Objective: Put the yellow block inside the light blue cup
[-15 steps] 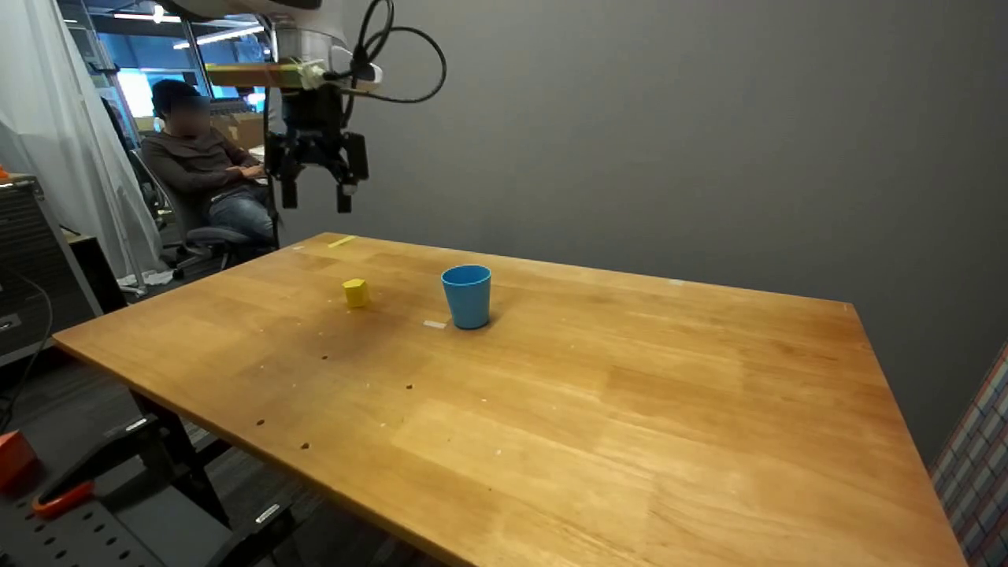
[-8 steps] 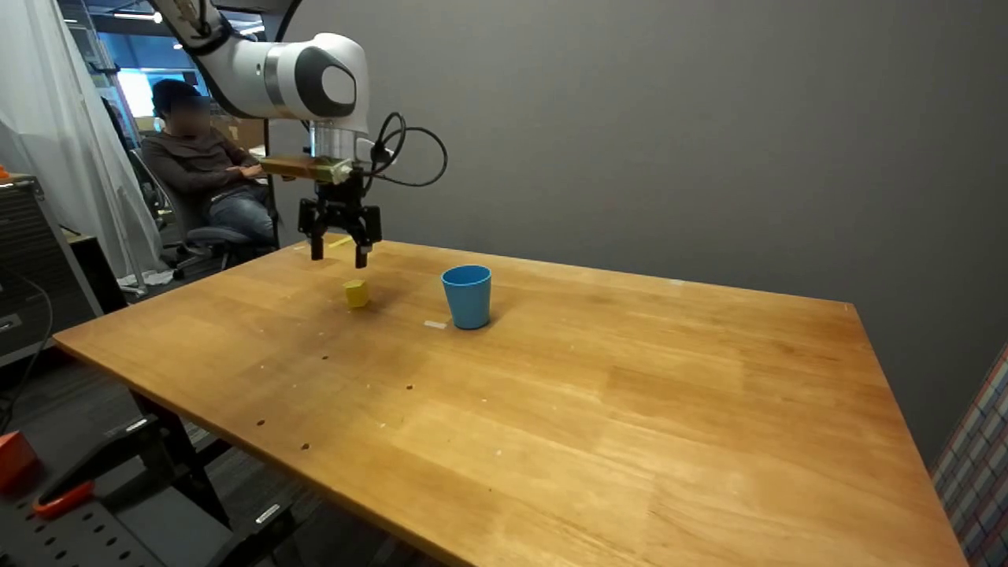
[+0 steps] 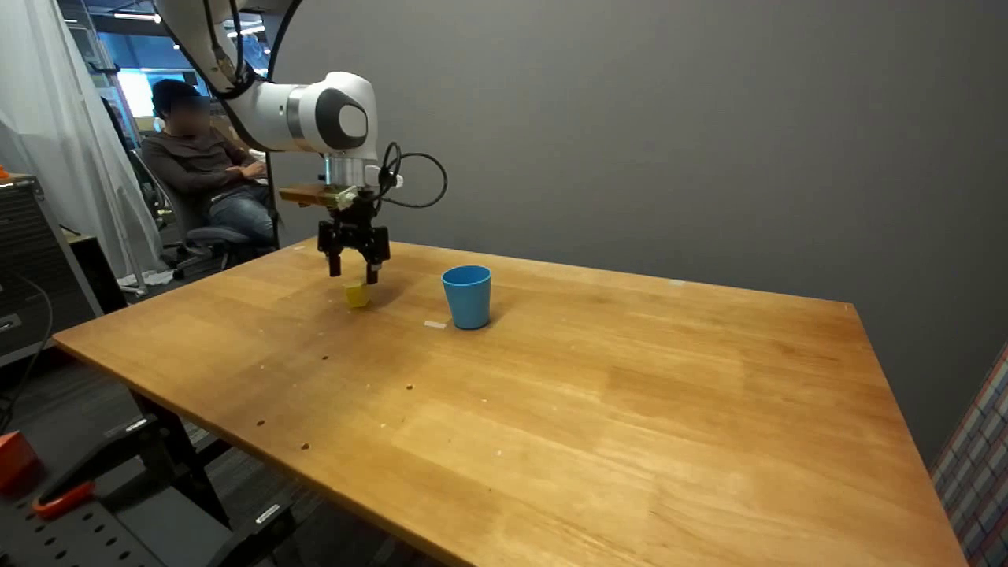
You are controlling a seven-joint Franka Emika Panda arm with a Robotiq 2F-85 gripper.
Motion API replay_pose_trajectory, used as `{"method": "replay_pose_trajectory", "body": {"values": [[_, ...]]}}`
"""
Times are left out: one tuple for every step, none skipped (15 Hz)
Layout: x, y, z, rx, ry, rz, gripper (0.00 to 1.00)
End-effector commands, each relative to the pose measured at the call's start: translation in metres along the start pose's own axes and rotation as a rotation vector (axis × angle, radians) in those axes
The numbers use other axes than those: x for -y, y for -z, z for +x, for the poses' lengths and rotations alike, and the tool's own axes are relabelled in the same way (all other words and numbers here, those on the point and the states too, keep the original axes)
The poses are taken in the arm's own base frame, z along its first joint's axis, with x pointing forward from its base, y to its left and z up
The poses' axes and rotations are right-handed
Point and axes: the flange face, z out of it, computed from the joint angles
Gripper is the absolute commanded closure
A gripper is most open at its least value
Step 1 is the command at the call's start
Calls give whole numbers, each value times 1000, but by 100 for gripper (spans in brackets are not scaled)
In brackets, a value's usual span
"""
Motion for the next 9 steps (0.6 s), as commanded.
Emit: {"method": "replay_pose_trajectory", "body": {"values": [[-4,8,14,-49,-79,-48,0],[-7,8,14,-50,-96,-57,0],[-9,7,14,-45,-109,-54,0],[-11,5,14,-29,-119,-54,0],[-12,3,12,-13,-124,-43,0],[-12,1,11,-3,-133,-41,0],[-12,-1,10,8,-139,-40,0],[-12,-2,9,15,-145,-43,0],[-13,-4,8,24,-149,-40,0]]}}
